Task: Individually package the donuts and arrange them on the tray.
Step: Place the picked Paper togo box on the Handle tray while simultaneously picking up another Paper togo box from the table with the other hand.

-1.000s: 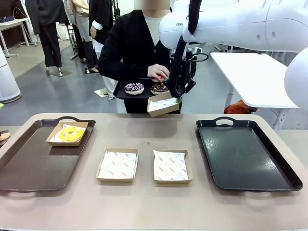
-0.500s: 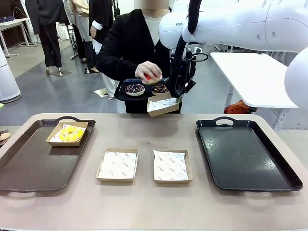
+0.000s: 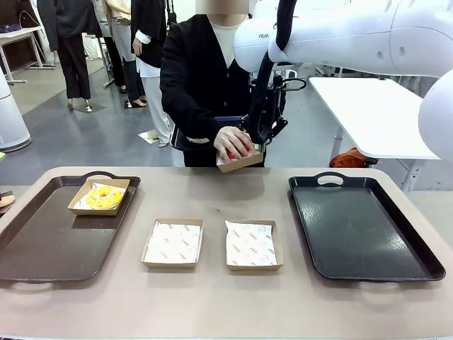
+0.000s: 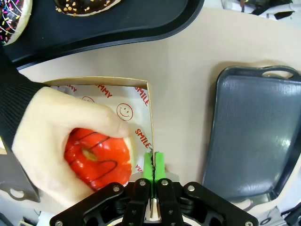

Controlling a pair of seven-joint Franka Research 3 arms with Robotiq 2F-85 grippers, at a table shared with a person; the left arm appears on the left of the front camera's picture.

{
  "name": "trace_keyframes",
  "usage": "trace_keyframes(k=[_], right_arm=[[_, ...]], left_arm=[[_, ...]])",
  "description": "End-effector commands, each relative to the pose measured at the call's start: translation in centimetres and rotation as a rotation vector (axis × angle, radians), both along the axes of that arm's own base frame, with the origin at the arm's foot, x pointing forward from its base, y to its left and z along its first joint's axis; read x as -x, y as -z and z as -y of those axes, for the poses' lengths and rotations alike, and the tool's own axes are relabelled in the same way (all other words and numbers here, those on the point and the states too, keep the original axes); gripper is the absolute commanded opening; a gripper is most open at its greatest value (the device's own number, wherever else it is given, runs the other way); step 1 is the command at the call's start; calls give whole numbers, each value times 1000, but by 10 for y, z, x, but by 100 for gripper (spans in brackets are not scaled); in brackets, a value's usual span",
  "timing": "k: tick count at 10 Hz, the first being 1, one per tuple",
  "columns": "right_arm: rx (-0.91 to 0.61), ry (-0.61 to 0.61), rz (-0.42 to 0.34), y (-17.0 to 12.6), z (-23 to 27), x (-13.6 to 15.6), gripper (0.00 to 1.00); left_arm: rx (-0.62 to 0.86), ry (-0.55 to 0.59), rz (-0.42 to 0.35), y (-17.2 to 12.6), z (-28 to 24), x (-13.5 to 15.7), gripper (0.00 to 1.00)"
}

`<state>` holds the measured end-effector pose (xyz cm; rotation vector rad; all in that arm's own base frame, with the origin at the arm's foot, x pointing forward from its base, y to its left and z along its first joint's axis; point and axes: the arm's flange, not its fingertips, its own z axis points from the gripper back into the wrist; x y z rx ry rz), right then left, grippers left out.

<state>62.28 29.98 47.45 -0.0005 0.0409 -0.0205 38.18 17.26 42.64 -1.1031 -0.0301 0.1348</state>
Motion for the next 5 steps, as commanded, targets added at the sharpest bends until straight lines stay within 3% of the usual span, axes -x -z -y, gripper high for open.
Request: trace_keyframes(k=[1, 5], right_arm=[[-1, 0, 5, -1, 0, 1, 0], [-1, 0, 5, -1, 0, 1, 0]], left_arm=[[2, -4, 7, -2, 1, 3, 100], [2, -4, 7, -2, 1, 3, 100]])
